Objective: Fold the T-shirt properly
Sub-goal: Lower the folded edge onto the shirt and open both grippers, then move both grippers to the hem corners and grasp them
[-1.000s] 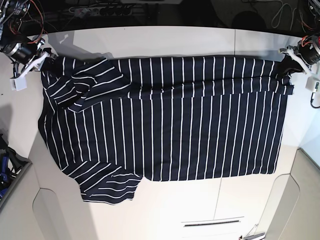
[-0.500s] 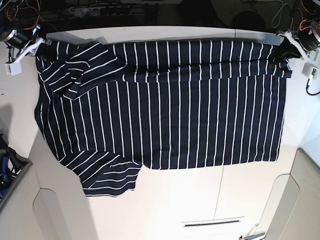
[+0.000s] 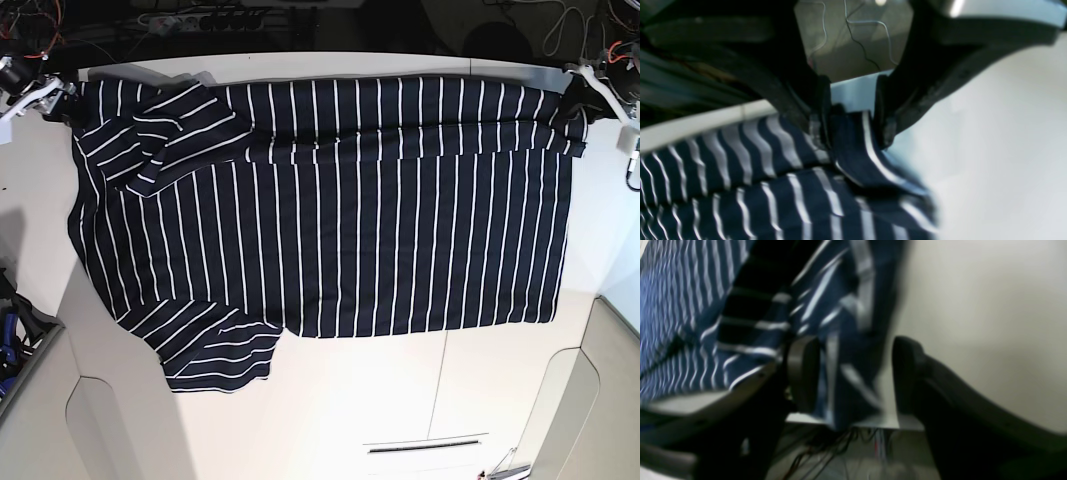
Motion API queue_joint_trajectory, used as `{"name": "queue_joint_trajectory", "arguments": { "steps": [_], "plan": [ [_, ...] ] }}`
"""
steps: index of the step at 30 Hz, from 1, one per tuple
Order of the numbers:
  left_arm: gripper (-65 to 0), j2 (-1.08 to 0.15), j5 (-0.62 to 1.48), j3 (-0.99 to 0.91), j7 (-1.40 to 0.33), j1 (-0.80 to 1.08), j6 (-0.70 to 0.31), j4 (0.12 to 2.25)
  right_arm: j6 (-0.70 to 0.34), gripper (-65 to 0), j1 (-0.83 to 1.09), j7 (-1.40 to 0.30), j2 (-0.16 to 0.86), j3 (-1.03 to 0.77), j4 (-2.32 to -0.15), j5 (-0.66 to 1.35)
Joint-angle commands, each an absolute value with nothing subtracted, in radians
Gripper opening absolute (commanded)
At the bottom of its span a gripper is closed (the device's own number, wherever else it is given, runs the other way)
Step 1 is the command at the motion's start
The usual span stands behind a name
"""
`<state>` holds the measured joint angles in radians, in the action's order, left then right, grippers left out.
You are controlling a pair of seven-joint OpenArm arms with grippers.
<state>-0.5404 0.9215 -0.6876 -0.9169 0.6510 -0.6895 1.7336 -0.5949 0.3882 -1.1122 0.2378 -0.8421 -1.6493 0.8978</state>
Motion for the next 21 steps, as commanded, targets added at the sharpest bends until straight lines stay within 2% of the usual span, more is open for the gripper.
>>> {"name": "queue_joint_trajectory", "arguments": {
  "steps": [1,6,10,14,18,21],
  "plan": [
    [-42.0,-0.560,0.952,-0.723,-0.895,0.654,-0.698,1.748,-0.599,-30.9,0.388,-1.091,0.259,-0.879,-1.666,0.935],
    [-42.0,-0.560,1.014,-0.826,-0.894,0.648,-0.698,1.748,-0.598,-30.9,0.357,-1.037,0.325,-0.967,-1.665,0.950],
    [-42.0,-0.560,1.032,-0.863,-0.895,0.646,-0.698,1.748,-0.598,-30.9,0.271,-1.031,0.387,-0.973,-1.665,0.948],
    [-41.9,-0.560,1.033,-0.863,-0.875,0.645,-0.698,1.747,-0.598,-30.9,0.159,-0.977,0.405,-0.973,-1.663,0.910],
    [-31.9,-0.561,1.031,-0.863,-0.810,0.642,-0.698,1.748,-0.598,-30.8,0.055,-0.918,0.407,-0.931,-1.651,0.860],
    [-30.1,-0.561,1.013,-0.863,-0.805,0.612,-0.698,1.747,-0.594,-30.7,-0.018,-0.877,0.407,-0.847,-1.608,0.795]
  ]
}}
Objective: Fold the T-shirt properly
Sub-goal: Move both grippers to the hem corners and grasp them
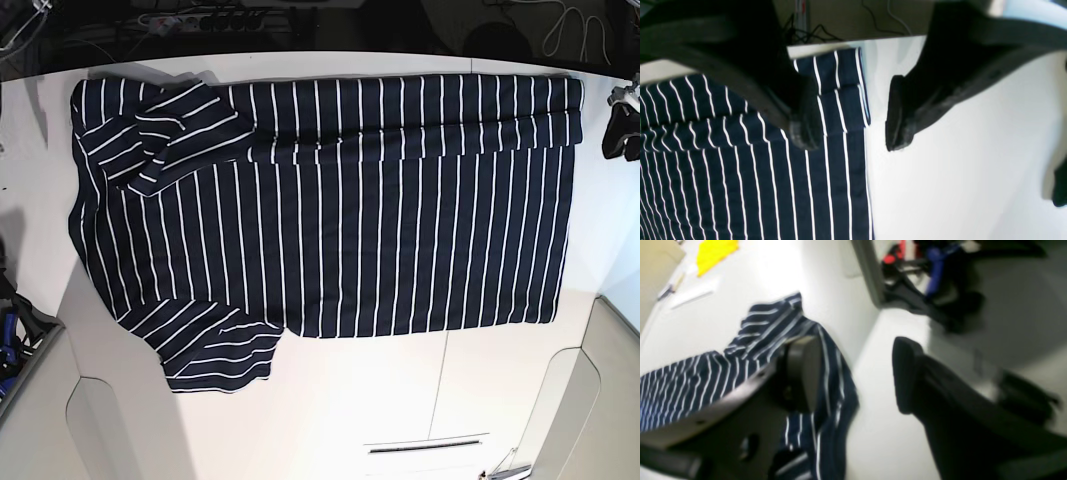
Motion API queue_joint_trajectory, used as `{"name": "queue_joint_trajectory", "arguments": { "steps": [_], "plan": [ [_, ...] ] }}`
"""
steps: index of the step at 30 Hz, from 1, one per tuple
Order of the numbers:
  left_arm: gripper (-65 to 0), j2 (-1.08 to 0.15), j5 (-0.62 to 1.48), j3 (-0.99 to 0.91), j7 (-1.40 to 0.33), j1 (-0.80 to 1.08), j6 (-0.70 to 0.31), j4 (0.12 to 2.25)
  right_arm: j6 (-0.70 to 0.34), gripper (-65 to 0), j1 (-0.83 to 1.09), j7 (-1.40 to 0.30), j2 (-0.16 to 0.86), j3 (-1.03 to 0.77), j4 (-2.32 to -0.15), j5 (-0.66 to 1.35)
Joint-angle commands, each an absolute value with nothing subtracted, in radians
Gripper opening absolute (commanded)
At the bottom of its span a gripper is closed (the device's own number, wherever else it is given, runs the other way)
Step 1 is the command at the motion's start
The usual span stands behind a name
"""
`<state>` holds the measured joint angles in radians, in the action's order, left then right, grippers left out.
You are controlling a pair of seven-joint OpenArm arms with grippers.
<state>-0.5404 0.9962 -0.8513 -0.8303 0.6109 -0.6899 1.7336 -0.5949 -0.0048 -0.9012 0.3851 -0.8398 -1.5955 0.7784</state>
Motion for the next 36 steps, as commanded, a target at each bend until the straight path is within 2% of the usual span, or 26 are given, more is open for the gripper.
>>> {"name": "queue_joint_trajectory", "arguments": {
  "steps": [1,5,9,16,19,27,36],
  "plan": [
    [-30.1,-0.562,1.008,-0.863,-0.805,0.599,-0.698,1.747,-0.592,-30.7,-0.040,-0.854,0.408,-0.812,-1.586,0.760],
    [-30.1,-0.574,1.005,-0.863,-0.804,0.542,-0.698,1.747,-0.587,-30.7,-0.147,-0.755,0.408,-0.672,-1.438,0.640],
    [-22.9,-0.585,0.994,-0.863,-0.773,0.484,-0.698,1.736,-0.587,-30.7,-0.261,-0.680,0.407,-0.554,-1.234,0.627],
    [-22.6,-0.607,0.929,-0.807,-0.706,0.358,-0.698,1.610,-0.582,-30.7,-0.437,-0.443,0.407,-0.417,-0.901,0.427],
    [-22.6,-0.632,0.891,-0.729,-0.686,0.277,-0.698,1.504,-0.579,-30.7,-0.487,-0.421,0.407,-0.405,-0.799,0.391],
    [-22.6,-0.671,0.690,-0.493,-0.556,-0.015,-0.679,1.197,-0.580,-30.7,-0.501,-0.415,0.407,-0.405,-0.717,0.355],
    [-22.6,-0.679,0.599,-0.312,-0.469,-0.324,-0.665,0.778,-0.580,-30.7,-0.500,-0.420,0.406,-0.405,-0.714,0.344]
  ]
}}
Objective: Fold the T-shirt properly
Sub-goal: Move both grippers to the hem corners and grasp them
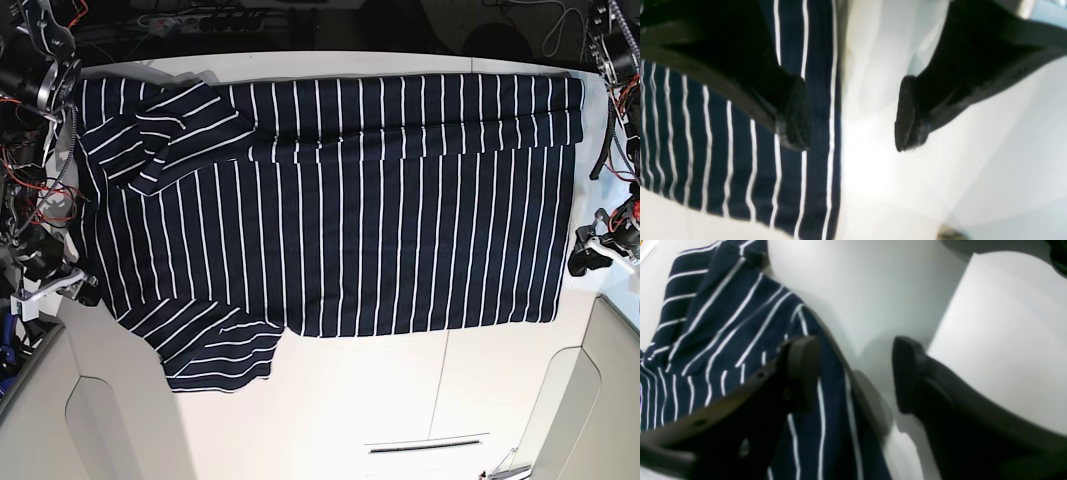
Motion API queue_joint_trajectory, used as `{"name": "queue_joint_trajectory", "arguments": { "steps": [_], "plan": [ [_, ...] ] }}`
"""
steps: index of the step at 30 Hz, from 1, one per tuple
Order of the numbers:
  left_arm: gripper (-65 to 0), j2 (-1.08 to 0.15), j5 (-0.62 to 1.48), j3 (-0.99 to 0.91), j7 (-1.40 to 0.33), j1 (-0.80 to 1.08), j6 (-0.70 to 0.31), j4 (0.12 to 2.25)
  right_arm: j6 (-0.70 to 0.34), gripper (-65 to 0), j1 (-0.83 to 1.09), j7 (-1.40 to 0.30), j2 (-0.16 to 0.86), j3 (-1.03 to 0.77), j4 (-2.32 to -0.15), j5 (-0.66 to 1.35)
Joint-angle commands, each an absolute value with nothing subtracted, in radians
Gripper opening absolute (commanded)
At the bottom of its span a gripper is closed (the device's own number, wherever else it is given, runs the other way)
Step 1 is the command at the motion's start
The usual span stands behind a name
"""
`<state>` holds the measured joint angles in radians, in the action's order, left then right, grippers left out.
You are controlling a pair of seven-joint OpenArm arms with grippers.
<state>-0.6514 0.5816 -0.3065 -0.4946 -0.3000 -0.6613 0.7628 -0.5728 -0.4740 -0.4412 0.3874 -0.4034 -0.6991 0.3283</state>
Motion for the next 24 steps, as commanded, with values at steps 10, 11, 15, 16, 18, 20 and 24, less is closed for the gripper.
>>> {"name": "queue_joint_trajectory", "arguments": {
  "steps": [10,11,15,16,18,20,24],
  "plan": [
    [-22.6,-0.668,0.565,-0.274,-0.423,-0.432,-0.664,0.560,-0.580,-30.7,-0.490,-0.419,0.401,-0.405,-0.714,0.339],
    [-22.6,-0.662,0.553,-0.274,-0.423,-0.432,-0.662,0.556,-0.579,-30.7,-0.487,-0.419,0.399,-0.405,-0.714,0.339],
    [-22.6,-0.638,0.541,-0.274,-0.422,-0.432,-0.662,0.555,-0.579,-26.7,-0.472,-0.414,0.398,-0.405,-0.711,0.337],
    [-22.6,-0.631,0.541,-0.274,-0.421,-0.432,-0.662,0.555,-0.579,-24.9,-0.467,-0.414,0.398,-0.405,-0.710,0.336],
    [-22.6,-0.619,0.541,-0.274,-0.419,-0.432,-0.662,0.555,-0.579,-23.6,-0.462,-0.414,0.398,-0.405,-0.710,0.337],
    [-22.6,-0.606,0.539,-0.274,-0.419,-0.432,-0.662,0.555,-0.579,-23.6,-0.456,-0.414,0.398,-0.405,-0.710,0.337],
    [-22.6,-0.590,0.537,-0.274,-0.418,-0.432,-0.662,0.555,-0.580,-23.6,-0.453,-0.415,0.395,-0.405,-0.710,0.337]
  ]
}}
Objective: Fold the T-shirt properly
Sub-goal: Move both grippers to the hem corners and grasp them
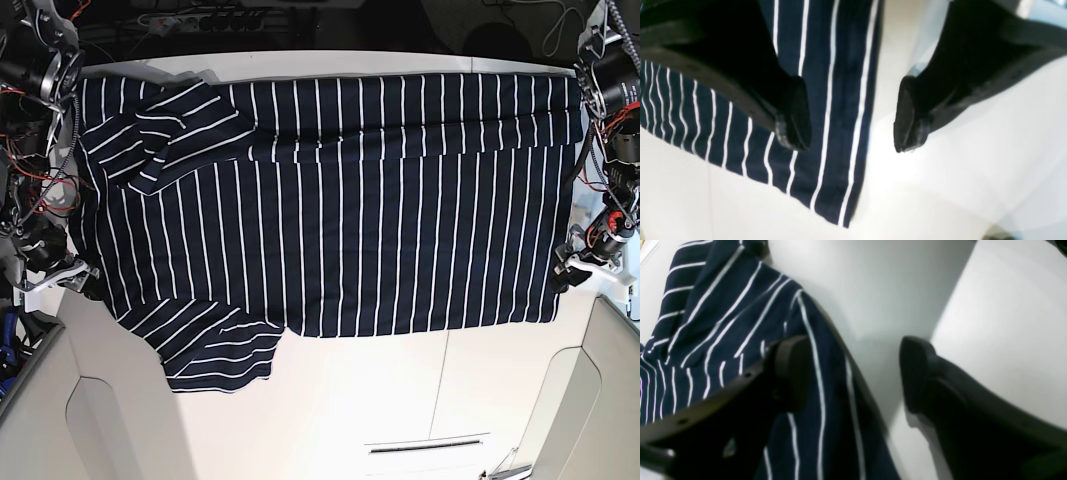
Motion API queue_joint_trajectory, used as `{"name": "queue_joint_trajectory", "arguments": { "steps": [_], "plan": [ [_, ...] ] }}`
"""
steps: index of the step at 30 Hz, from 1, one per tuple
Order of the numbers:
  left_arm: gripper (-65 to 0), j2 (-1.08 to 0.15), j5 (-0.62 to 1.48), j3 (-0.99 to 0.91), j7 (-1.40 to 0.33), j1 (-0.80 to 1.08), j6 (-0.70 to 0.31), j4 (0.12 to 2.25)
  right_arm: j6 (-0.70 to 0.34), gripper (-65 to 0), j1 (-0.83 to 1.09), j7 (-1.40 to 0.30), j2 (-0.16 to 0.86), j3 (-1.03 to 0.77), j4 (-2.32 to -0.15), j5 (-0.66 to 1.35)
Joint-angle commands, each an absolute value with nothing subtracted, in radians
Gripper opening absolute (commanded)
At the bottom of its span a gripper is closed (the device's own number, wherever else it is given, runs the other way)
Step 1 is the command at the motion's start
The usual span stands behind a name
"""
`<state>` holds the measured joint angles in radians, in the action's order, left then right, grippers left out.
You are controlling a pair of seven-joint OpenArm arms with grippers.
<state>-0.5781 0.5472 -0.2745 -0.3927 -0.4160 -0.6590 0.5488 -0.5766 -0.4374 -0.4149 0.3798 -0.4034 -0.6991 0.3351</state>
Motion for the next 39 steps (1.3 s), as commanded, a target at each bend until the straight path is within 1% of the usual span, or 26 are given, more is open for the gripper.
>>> {"name": "queue_joint_trajectory", "arguments": {
  "steps": [1,12,28,39],
  "plan": [
    [-22.6,-0.590,0.537,-0.274,-0.418,-0.432,-0.662,0.555,-0.579,-23.6,-0.453,-0.415,0.393,-0.405,-0.710,0.336],
    [-22.6,-0.589,0.535,-0.274,-0.419,-0.432,-0.662,0.555,-0.579,-23.6,-0.453,-0.415,0.340,-0.405,-0.710,0.336],
    [-22.6,-0.521,0.535,-0.274,-0.424,-0.432,-0.662,0.555,-0.589,-23.6,-0.454,-0.416,0.264,-0.403,-0.710,0.340],
    [-22.8,-0.513,0.542,-0.274,-0.438,-0.432,-0.662,0.555,-0.591,-23.6,-0.468,-0.415,0.229,-0.403,-0.710,0.345]
  ]
}}
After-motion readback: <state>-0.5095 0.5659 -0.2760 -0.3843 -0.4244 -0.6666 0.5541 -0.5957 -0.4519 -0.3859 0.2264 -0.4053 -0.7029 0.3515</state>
